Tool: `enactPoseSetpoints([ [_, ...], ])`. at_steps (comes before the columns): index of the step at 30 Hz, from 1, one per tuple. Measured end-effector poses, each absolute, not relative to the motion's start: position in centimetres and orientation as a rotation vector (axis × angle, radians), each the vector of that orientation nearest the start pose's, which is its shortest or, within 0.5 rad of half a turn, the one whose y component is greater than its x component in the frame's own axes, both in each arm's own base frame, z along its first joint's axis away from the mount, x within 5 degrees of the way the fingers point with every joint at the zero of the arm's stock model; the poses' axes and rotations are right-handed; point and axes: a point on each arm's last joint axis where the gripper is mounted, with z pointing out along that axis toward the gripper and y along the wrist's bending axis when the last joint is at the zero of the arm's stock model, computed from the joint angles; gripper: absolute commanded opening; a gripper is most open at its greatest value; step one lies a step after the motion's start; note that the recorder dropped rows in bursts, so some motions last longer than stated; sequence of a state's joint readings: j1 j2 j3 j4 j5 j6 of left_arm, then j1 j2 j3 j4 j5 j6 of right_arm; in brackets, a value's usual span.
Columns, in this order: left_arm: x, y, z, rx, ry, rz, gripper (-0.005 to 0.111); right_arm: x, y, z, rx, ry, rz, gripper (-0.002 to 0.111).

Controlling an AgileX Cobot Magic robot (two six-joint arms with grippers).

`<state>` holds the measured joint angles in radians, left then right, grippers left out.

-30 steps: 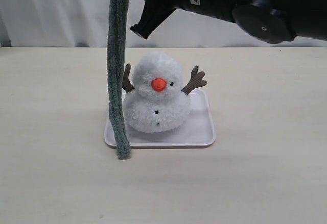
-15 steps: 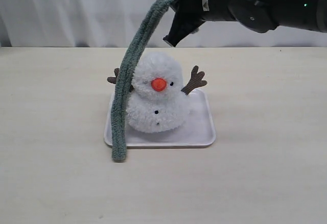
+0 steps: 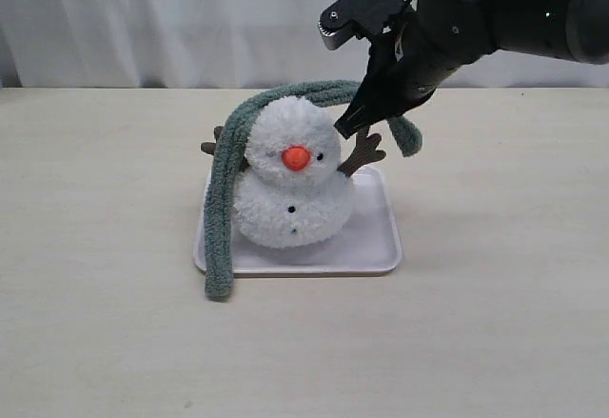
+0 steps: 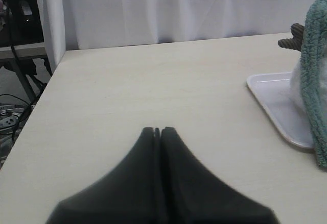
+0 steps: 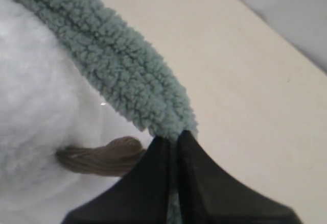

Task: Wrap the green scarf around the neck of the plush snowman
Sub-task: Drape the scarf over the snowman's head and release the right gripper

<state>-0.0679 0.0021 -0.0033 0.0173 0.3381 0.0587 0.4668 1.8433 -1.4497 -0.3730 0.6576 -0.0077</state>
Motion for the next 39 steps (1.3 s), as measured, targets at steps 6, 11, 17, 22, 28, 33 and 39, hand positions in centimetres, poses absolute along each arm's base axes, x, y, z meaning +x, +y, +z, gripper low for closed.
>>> enactPoseSetpoints([
  [6,5.4,-0.3,18.4,0.126,1.816,0.01,0.0,36.6,16.7,25.2,-0.779,2.507,-0.122,0.004],
  [11,5.4,-0.3,18.4,0.126,1.816,0.01,0.0,36.0,17.4,25.0,-0.7,2.58,0.024,0.004],
  [17,5.4,-0.3,18.4,0.126,1.816,0.01,0.0,36.0,18.3,22.9,-0.678,2.677,0.138,0.004],
  [22,5.4,-0.3,18.4,0.126,1.816,0.01,0.0,36.2,18.8,20.4,-0.744,2.744,0.176,0.004],
  [28,5.4,-0.3,18.4,0.126,1.816,0.01,0.0,36.1,18.8,20.3,-0.854,2.72,0.161,0.034],
  [33,5.4,-0.3,18.4,0.126,1.816,0.01,0.0,35.3,18.5,21.9,-0.905,2.725,0.16,0.053],
  [39,5.4,-0.3,18.4,0.126,1.816,0.01,0.0,33.2,17.5,27.6,-0.88,2.627,0.193,0.053],
])
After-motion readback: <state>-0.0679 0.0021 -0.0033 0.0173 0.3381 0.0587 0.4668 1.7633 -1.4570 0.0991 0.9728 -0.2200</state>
